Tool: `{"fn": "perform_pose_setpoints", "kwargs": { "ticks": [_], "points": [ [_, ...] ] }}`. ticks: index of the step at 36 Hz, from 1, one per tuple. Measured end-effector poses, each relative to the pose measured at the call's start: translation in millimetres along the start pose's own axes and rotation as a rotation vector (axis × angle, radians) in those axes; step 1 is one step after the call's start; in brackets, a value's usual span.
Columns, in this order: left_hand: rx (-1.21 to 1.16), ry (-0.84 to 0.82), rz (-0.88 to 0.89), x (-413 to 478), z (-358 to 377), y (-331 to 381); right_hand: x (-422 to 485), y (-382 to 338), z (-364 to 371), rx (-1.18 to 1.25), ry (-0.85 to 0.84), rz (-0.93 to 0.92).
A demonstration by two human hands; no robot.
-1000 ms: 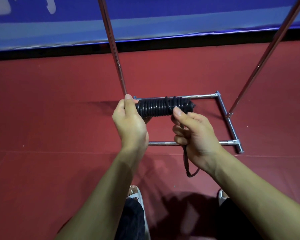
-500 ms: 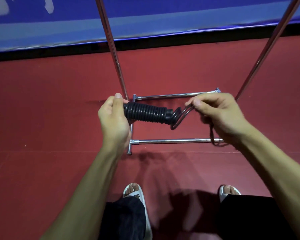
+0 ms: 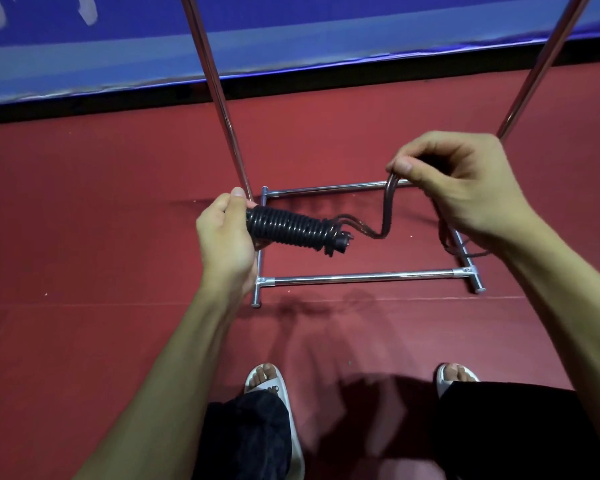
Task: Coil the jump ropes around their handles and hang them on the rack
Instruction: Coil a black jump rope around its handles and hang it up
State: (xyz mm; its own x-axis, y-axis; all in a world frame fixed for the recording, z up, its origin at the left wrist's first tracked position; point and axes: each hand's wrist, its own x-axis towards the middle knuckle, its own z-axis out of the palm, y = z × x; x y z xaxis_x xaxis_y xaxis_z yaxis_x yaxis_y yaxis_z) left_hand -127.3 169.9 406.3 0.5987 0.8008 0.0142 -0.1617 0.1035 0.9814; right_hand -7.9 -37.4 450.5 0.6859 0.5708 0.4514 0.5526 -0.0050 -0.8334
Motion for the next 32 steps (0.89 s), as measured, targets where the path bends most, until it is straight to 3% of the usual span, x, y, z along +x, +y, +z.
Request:
{"fn": "perform_pose_setpoints", "kwargs": {
  "ticks": [8,11,14,16,19,24,27,32],
  "points": [
    [-0.245,-0.148,-0.108,-24,12,10,2,24,5,-0.074,0.254,-0.027],
    [-0.293,-0.072,-0.138,-21,12,14,-7,38,2,-0.103,0.169,0.011],
    [-0.298,0.013,-0.144,-13,7,16,-23,51,1,-0.23,-0.047,0.048],
    [-0.277,0.026,-0.131,-9,4,15,-32,56,9,-0.281,-0.245,0.153],
    [-0.218,0.027,-0.114,-7,4,11,-43,54,29,-0.151,-0.442,0.349],
    [-0.131,0.012,-0.103,-10,5,2,-40,42,52,0.224,-0.401,0.369],
    [-0.122,-0.001,-0.108,-11,3,1,-33,39,54,0.234,-0.286,0.254],
    [-0.112,0.019,-0.109,-8,2,1,-28,31,42,0.286,-0.389,0.244]
  ]
}}
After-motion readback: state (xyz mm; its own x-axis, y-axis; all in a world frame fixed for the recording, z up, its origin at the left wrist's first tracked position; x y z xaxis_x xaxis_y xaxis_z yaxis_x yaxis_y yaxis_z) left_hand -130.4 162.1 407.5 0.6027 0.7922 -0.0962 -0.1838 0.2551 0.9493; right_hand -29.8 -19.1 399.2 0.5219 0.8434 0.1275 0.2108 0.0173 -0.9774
